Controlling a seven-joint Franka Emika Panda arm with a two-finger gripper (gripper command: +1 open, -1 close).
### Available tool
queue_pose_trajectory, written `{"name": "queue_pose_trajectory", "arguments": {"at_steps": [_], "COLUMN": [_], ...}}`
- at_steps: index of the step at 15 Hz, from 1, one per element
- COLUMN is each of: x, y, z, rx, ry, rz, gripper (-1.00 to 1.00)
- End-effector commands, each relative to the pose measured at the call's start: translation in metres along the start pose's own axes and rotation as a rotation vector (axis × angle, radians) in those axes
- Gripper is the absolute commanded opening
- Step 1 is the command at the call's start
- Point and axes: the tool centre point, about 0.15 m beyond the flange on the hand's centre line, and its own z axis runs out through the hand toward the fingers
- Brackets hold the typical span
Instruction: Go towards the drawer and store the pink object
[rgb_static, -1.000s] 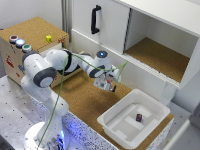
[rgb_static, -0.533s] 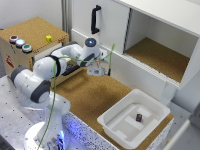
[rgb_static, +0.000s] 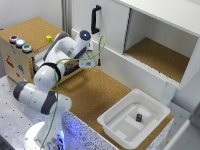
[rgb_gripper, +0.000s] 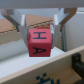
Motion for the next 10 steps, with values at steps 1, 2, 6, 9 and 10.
{"name": "queue_pose_trajectory", "arguments": {"at_steps": [1,2,6,9,10], "x": [0.086,0.094,0.077,0.048,0.047], "y": [0.02,0.016,-0.017,-0.034,-0.035], "z": [0.052,0.061,0.11,0.142,0.148], "rx": [0.111,0.106,0.086,0.04,0.028], "ry": [-0.106,-0.131,-0.3,-0.369,-0.361], "rz": [-0.214,-0.259,-0.514,-0.617,-0.616], "gripper": [-1.0,-1.0,-1.0,-1.0,-1.0]}}
